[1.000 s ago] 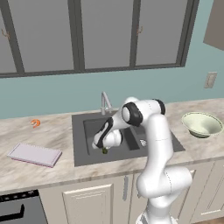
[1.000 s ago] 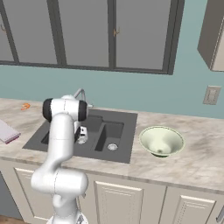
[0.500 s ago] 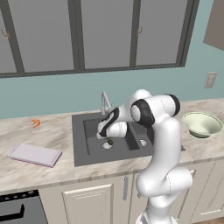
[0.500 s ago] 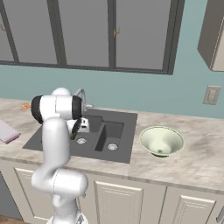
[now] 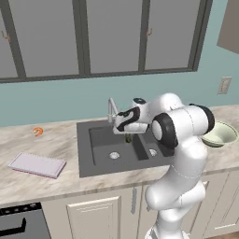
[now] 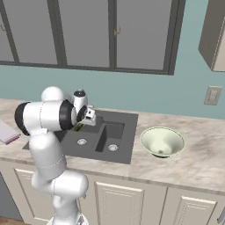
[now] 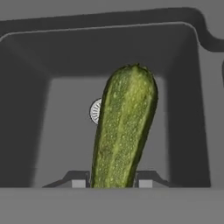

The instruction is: Pick the squash from the sink and place it in the bowl. Then pick the bowl and place it in the microwave. Then close the microwave door and press the start button.

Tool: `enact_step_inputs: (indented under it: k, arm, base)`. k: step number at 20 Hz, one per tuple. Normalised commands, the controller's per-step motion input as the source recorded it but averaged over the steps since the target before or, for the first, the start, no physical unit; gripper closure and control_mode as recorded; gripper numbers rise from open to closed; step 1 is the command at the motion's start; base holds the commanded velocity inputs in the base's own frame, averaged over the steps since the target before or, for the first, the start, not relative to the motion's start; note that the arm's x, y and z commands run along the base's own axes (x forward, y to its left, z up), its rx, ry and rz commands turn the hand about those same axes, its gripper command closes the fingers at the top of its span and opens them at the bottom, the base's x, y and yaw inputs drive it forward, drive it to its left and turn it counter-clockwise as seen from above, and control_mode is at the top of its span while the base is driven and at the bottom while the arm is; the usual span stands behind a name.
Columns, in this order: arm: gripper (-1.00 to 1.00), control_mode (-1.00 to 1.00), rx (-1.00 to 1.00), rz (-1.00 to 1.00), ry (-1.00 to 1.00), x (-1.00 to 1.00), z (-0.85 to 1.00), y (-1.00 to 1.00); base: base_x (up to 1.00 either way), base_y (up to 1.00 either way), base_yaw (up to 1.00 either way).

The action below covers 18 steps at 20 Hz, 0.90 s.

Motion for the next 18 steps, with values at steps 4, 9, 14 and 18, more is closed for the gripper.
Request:
enact_step_inputs:
  k: [4, 9, 14, 18]
  arm:
    - [1.0, -1.0, 0.0, -0.26, 0.26, -0.38, 0.97, -0.52]
    - [1.0, -1.0, 0.0, -0.23, 0.19, -0.72, 0.8, -0.46]
    - [1.0, -1.0, 0.0, -0.19, 0.01, -0.91, 0.52, -0.66]
    - [1.0, -1.0, -0.04, -0.14, 0.0, -0.58, 0.12, -1.0]
  base:
    - [0.0, 0.0, 0.0]
    - [0.0, 0.0, 0.0]
    - [0.0, 0.0, 0.0]
    - [0.0, 0.0, 0.0]
